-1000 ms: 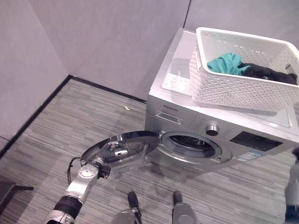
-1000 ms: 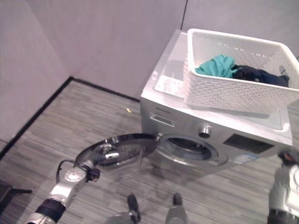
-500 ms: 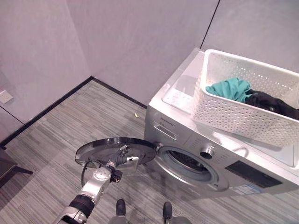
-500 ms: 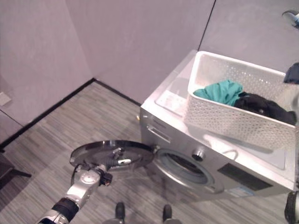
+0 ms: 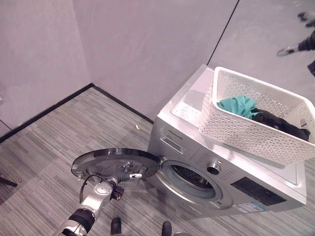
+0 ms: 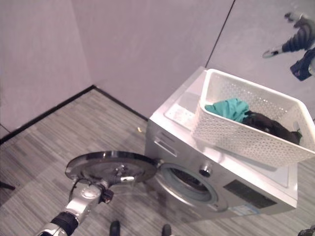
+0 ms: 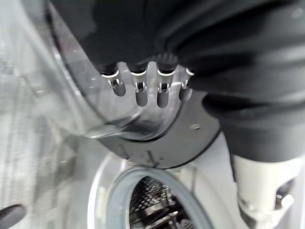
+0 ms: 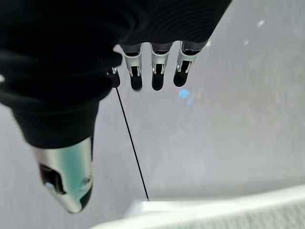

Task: Grab the laundry basket,head to the washer,open it,put in the laundry and shut it.

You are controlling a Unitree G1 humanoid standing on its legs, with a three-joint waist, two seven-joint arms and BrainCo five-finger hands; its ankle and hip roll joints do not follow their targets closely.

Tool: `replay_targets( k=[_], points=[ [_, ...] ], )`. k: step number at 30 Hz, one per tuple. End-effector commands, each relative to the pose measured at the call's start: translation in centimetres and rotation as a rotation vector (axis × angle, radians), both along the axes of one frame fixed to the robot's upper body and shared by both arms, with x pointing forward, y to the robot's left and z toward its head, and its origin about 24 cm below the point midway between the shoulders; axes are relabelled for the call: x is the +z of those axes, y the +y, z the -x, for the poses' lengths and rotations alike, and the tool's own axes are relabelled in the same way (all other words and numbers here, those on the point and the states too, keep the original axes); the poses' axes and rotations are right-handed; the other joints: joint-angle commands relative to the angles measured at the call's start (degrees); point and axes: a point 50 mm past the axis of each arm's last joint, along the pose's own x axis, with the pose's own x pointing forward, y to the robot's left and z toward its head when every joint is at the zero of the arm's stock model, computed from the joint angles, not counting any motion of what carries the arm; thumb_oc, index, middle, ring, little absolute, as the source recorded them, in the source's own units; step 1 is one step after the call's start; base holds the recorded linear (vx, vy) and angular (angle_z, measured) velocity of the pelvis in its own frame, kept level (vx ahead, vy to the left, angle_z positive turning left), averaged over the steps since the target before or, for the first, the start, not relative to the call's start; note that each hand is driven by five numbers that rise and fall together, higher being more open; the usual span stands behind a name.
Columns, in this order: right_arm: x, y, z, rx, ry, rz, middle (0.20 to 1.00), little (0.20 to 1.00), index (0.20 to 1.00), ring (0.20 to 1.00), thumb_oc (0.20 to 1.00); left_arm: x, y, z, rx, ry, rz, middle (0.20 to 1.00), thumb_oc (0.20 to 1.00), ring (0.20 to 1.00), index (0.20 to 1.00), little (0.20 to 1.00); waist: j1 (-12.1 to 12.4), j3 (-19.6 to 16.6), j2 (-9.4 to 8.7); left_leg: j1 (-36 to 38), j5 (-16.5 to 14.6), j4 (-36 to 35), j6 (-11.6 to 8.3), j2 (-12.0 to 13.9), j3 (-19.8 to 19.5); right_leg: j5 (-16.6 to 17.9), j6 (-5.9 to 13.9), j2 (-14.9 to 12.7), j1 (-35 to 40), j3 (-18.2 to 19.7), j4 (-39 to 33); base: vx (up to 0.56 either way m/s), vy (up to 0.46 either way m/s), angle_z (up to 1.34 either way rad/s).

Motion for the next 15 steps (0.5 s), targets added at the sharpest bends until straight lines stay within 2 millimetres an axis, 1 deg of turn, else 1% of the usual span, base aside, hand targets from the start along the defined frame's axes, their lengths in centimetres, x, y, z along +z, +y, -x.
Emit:
replay_targets(
  k=[1, 2, 3, 4, 5, 8, 9, 10, 11, 13, 15],
  points=[
    [0.2, -1.5, 0.5, -0.063, 0.048, 0.048, 1.000, 1.000, 1.000, 1.000, 1.000, 1.0, -0.7, -1.4, -0.034, -0.057, 0.019, 1.000, 1.000, 1.000, 1.000, 1.000, 3.39, -0.10, 0.89, 1.40, -7.77, 2.99, 1.17, 1.74, -0.69, -2.59, 1.00, -0.91, -2.12, -0.75, 2.87, 0.00, 0.000, 0.00],
    [-0.5, -1.7, 0.5, -0.068, 0.070, 0.050, 1.000, 1.000, 1.000, 1.000, 1.000, 0.9, -0.7, -1.3, -0.029, -0.052, 0.019, 1.000, 1.000, 1.000, 1.000, 1.000, 3.51, 0.07, 0.81, 1.25, -7.73, 3.05, 1.14, 1.76, -0.79, -2.65, 0.94, -0.89, -2.20, -0.80, 2.88, 0.00, 0.000, 0.00],
    [-0.5, -1.7, 0.5, -0.068, 0.070, 0.050, 1.000, 1.000, 1.000, 1.000, 1.000, 0.8, -0.7, -1.3, -0.029, -0.052, 0.018, 1.000, 1.000, 1.000, 1.000, 1.000, 3.51, 0.05, 0.78, 1.23, -7.73, 3.06, 1.14, 1.76, -0.80, -2.65, 0.94, -0.89, -2.21, -0.81, 2.88, 0.00, 0.000, 0.00],
    [-1.0, -1.7, 0.4, -0.067, 0.096, 0.068, 1.000, 1.000, 1.000, 1.000, 1.000, 0.7, -0.7, -1.2, -0.025, -0.045, 0.022, 1.000, 1.000, 1.000, 1.000, 1.000, 3.60, 0.19, 0.76, 1.14, -7.68, 3.01, 1.12, 1.78, -0.84, -2.73, 0.91, -0.85, -2.22, -0.93, 2.85, 0.01, -0.008, 0.04],
    [-2.2, -2.2, 0.7, -0.075, 0.157, 0.097, 1.000, 1.000, 1.000, 1.000, 1.000, 0.4, -0.6, -0.9, -0.011, -0.029, 0.034, 1.000, 1.000, 1.000, 1.000, 1.000, 3.65, 0.46, 0.73, 0.92, -7.67, 3.05, 1.09, 1.78, -0.97, -2.90, 0.84, -0.79, -2.28, -1.02, 2.85, 0.01, -0.012, 0.05],
    [-4.0, -2.9, 1.2, -0.082, 0.237, 0.139, 1.000, 1.000, 1.000, 1.000, 1.000, -0.1, -0.5, -0.3, -0.006, -0.005, 0.040, 1.000, 1.000, 1.000, 1.000, 1.000, 3.67, 0.80, 0.69, 0.72, -7.57, 2.95, 1.03, 1.82, -1.27, -3.23, 0.75, -0.78, -2.37, -1.33, 3.02, 0.01, -0.004, 0.01],
    [-4.0, -2.9, 1.2, -0.083, 0.237, 0.139, 1.000, 1.000, 1.000, 1.000, 1.000, -0.1, -0.5, -0.3, -0.006, -0.004, 0.039, 1.000, 1.000, 1.000, 1.000, 1.000, 3.69, 0.79, 0.66, 0.72, -7.57, 2.95, 1.03, 1.82, -1.29, -3.24, 0.75, -0.77, -2.37, -1.34, 3.03, 0.00, 0.000, 0.00],
    [-5.0, -3.3, 1.4, -0.086, 0.270, 0.135, 1.000, 1.000, 1.000, 1.000, 1.000, -0.4, -0.6, -0.1, -0.008, 0.010, 0.045, 1.000, 1.000, 1.000, 1.000, 1.000, 3.66, 1.00, 0.72, 0.74, -7.49, 2.71, 1.01, 1.82, -1.32, -3.38, 0.72, -0.79, -2.38, -1.43, 3.08, 0.00, 0.000, 0.00],
    [-5.0, -3.3, 1.5, -0.086, 0.270, 0.135, 1.000, 1.000, 1.000, 1.000, 1.000, -0.4, -0.6, -0.1, -0.008, 0.010, 0.045, 1.000, 1.000, 1.000, 1.000, 1.000, 3.69, 0.99, 0.69, 0.75, -7.49, 2.70, 1.01, 1.82, -1.32, -3.38, 0.71, -0.79, -2.38, -1.43, 3.08, 0.00, 0.000, 0.00],
    [-6.0, -3.5, 1.4, -0.088, 0.283, 0.107, 1.000, 1.000, 1.000, 1.000, 1.000, -0.4, -0.8, -0.2, -0.024, 0.007, 0.024, 1.000, 1.000, 1.000, 1.000, 1.000, 3.73, 1.40, 0.93, 0.80, -7.50, 2.55, 1.07, 1.74, -1.36, -3.44, 0.68, -0.85, -2.47, -1.52, 3.09, 0.00, 0.000, 0.00],
    [-6.4, -3.5, 1.4, -0.091, 0.279, 0.082, 1.000, 1.000, 1.000, 1.000, 1.000, -0.2, -0.9, -0.4, -0.034, -0.006, 0.014, 1.000, 1.000, 1.000, 1.000, 1.000, 3.89, 1.57, 0.93, 0.73, -7.50, 2.56, 1.11, 1.67, -1.32, -3.40, 0.68, -0.87, -2.55, -1.51, 3.06, 0.00, 0.000, 0.00]
  ],
)
